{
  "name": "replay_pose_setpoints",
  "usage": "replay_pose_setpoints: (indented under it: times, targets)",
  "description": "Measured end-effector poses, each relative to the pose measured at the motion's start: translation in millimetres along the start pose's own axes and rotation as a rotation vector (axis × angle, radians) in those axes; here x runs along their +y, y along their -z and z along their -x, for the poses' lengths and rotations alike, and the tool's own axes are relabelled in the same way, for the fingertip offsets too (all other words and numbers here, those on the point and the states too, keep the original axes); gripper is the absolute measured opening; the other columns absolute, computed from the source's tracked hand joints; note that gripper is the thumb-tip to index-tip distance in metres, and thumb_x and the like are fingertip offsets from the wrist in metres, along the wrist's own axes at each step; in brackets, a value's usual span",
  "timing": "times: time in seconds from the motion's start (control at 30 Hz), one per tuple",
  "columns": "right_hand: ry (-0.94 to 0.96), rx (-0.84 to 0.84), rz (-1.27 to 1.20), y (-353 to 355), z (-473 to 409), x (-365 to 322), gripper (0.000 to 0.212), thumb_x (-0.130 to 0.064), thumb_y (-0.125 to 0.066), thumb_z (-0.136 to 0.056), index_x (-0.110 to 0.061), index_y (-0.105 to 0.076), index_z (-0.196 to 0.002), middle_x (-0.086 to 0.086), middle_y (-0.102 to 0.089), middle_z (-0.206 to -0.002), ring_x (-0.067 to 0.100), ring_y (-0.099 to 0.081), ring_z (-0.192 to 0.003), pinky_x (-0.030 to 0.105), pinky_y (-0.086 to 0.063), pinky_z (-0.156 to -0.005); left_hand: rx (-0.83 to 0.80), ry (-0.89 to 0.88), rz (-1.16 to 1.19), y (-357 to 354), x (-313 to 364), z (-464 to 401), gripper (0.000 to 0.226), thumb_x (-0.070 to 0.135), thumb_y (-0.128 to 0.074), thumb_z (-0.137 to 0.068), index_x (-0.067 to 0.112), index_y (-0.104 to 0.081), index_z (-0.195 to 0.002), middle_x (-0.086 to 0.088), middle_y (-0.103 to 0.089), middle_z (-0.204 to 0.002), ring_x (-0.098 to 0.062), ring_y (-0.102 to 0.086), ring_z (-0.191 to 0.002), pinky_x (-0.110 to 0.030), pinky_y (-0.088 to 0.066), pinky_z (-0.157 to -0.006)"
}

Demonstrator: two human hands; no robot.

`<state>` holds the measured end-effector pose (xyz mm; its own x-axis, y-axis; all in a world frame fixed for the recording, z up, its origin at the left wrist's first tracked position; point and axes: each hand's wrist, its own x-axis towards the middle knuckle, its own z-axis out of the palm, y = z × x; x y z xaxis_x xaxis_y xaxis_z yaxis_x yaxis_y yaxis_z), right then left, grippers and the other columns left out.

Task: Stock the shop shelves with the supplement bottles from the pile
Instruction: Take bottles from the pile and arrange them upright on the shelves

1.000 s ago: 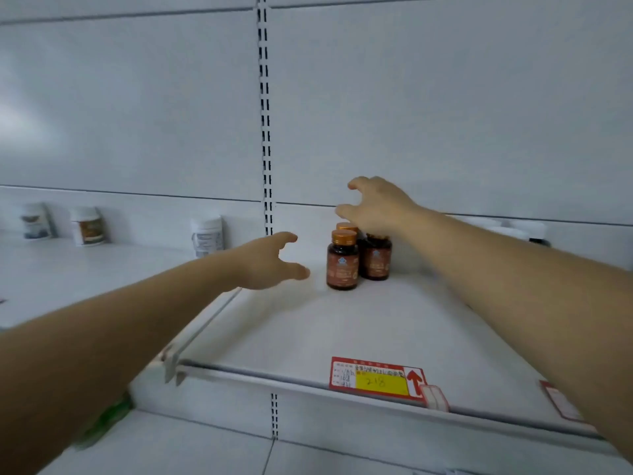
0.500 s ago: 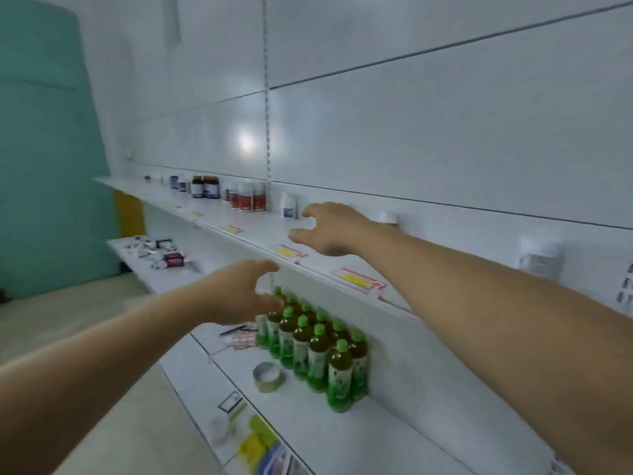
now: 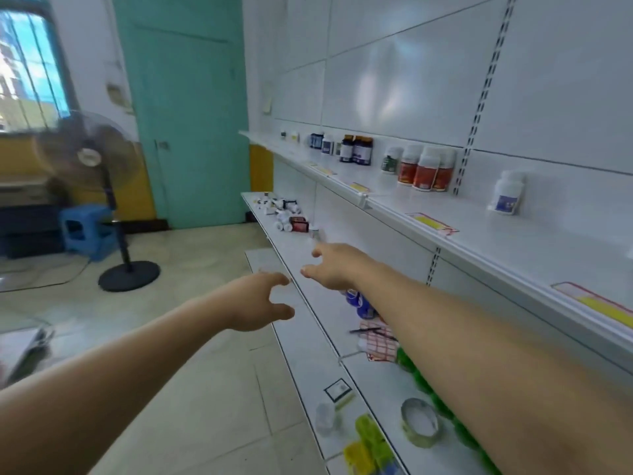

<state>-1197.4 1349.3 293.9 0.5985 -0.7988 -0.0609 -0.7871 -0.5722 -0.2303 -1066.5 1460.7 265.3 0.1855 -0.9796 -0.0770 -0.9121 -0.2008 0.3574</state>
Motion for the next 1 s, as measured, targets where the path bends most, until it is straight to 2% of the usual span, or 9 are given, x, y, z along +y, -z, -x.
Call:
replay_pose_setpoints:
  times: [0.17,0.33,0.53,0.77,1.0]
  targets:
    - [-0.032,0.006,-0.036,-10,-140,23,0.062,-0.052,-0.044,-0.094,-0.020,-0.036,-0.146,0.009,-0.042,-0.146,0.027,-0.049,-0.124,0.038,-0.043,-0.095,0.019,0.043,0.061,13,-45,-124,0.062,0.045,-0.060,-0.087,0.026,-0.037,-0.141,0.001,-0.039,-0.147,-0.019,-0.041,-0.131,-0.030,-0.033,-0.103]
    - [-0.047,-0.007,-0.049,-15,-259,27,0.063,-0.054,-0.044,-0.093,-0.019,-0.036,-0.145,0.009,-0.039,-0.148,0.028,-0.042,-0.131,0.039,-0.039,-0.101,0.000,0.073,0.111,33,-94,-222,0.060,0.042,-0.059,-0.088,0.025,-0.037,-0.141,0.000,-0.039,-0.147,-0.020,-0.040,-0.131,-0.031,-0.034,-0.104]
    - [-0.043,-0.028,-0.070,-36,-409,16,0.061,-0.050,-0.045,-0.094,-0.016,-0.037,-0.144,0.009,-0.041,-0.147,0.027,-0.044,-0.129,0.036,-0.039,-0.099,-0.051,0.085,0.137,43,-180,-354,0.061,0.043,-0.060,-0.087,0.025,-0.037,-0.141,-0.001,-0.038,-0.147,-0.021,-0.040,-0.132,-0.031,-0.034,-0.104]
    - [-0.160,-0.045,-0.115,-68,-602,-3,0.062,-0.053,-0.046,-0.092,-0.018,-0.040,-0.143,0.006,-0.041,-0.148,0.026,-0.043,-0.130,0.036,-0.039,-0.103,-0.124,0.047,0.198,63,-304,-525,0.061,0.039,-0.061,-0.087,0.022,-0.038,-0.141,-0.003,-0.036,-0.148,-0.021,-0.039,-0.133,-0.029,-0.033,-0.105]
    - [-0.305,-0.064,-0.197,-77,-753,-1,0.062,-0.054,-0.050,-0.091,-0.018,-0.041,-0.141,0.007,-0.045,-0.144,0.026,-0.046,-0.127,0.038,-0.040,-0.104,-0.254,0.003,0.056,99,-389,-683,0.060,0.042,-0.059,-0.088,0.023,-0.038,-0.140,-0.004,-0.039,-0.146,-0.023,-0.042,-0.129,-0.030,-0.036,-0.103]
